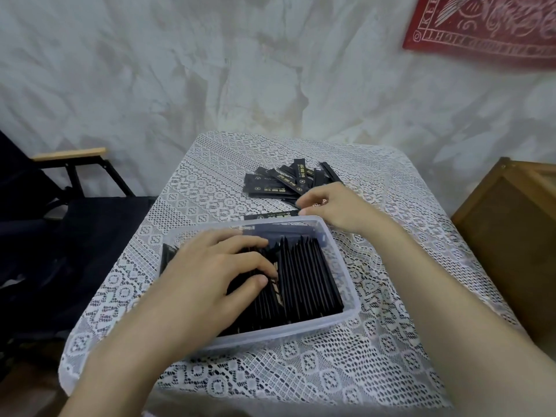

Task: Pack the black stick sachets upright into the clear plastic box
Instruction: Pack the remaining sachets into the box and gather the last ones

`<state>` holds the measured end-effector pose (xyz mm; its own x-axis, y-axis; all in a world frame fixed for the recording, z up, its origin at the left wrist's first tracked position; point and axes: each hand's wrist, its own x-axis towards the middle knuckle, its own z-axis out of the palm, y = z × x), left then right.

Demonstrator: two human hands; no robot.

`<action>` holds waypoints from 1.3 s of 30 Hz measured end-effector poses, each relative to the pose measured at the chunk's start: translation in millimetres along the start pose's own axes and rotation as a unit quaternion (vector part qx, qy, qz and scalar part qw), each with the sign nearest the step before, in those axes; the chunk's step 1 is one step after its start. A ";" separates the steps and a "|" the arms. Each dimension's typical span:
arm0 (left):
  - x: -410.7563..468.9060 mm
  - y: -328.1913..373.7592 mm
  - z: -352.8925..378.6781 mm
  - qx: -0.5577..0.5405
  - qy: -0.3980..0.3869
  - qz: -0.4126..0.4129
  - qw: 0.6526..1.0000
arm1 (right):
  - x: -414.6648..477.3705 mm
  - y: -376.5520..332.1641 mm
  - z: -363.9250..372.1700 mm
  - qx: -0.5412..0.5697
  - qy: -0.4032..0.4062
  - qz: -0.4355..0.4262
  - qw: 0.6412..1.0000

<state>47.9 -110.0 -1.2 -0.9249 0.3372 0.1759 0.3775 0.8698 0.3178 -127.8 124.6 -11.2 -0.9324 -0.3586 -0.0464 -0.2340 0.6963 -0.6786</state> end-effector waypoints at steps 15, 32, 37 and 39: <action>-0.9 -1.5 -1.0 -0.014 -0.001 0.000 1.000 | 22.6 -7.1 3.1 -0.110 -0.149 -0.055 0.981; -1.9 -0.5 -3.5 -0.015 -0.009 0.000 1.000 | 16.1 1.5 -17.8 -0.044 -0.163 -0.005 0.986; -1.4 -0.8 -2.9 -0.016 -0.004 0.000 1.000 | 24.8 -0.7 -10.3 -0.045 -0.164 -0.017 0.985; -1.2 -0.9 -2.6 -0.018 -0.002 0.000 1.000 | 26.5 -4.5 -7.2 -0.051 -0.197 -0.008 0.979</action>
<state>48.8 -112.1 0.7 -0.9252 0.3380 0.1729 0.3784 0.8567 0.3506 -153.4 116.4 -4.2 -0.7542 -0.5677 -0.3300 -0.2927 0.7405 -0.6049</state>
